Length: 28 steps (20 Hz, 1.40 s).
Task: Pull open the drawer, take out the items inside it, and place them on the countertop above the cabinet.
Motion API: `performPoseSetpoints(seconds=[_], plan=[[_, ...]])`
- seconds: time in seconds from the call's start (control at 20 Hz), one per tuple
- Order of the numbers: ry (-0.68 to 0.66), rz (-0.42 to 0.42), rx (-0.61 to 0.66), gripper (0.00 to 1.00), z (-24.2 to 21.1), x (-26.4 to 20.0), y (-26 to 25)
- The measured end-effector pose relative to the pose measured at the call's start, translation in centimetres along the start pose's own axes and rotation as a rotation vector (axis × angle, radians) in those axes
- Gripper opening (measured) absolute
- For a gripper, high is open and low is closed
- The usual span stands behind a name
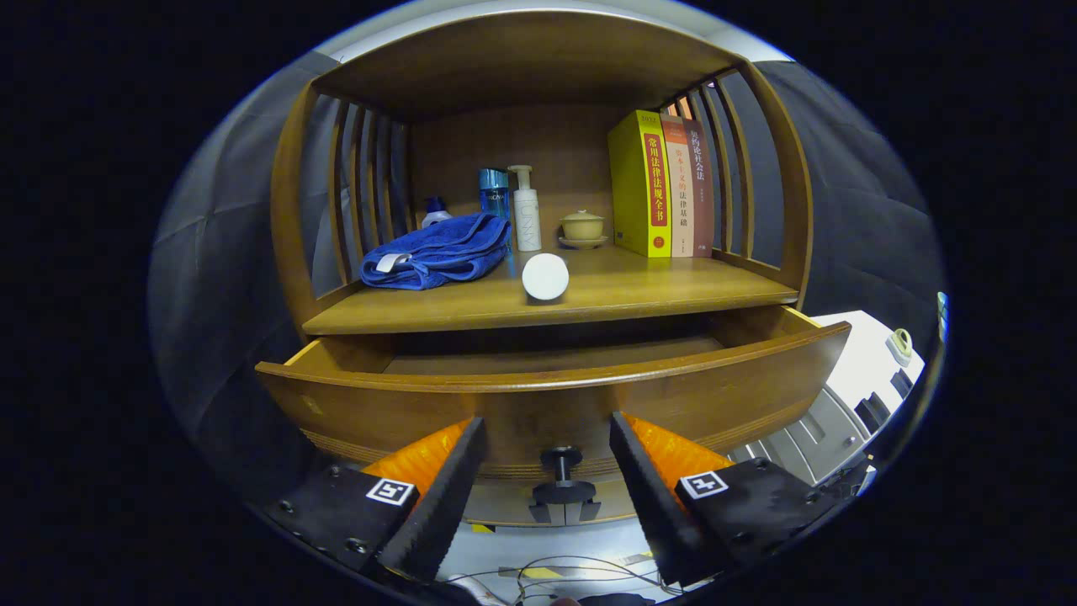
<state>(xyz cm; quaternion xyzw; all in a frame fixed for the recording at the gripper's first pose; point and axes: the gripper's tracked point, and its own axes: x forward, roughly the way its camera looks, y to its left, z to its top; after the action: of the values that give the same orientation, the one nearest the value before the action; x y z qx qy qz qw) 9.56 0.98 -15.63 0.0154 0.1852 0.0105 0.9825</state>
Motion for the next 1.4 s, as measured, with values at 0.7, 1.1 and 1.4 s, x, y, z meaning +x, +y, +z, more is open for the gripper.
performPoseSetpoints(seconds=[0.7, 1.1, 1.4], plan=[[-0.006, -0.009, -0.015, 0.99, 1.8, 5.5, -0.3], [-0.005, -0.01, -0.024, 0.99, 1.7, 5.9, -0.3], [-0.044, -0.003, -0.029, 0.99, 3.7, 1.5, -0.7]])
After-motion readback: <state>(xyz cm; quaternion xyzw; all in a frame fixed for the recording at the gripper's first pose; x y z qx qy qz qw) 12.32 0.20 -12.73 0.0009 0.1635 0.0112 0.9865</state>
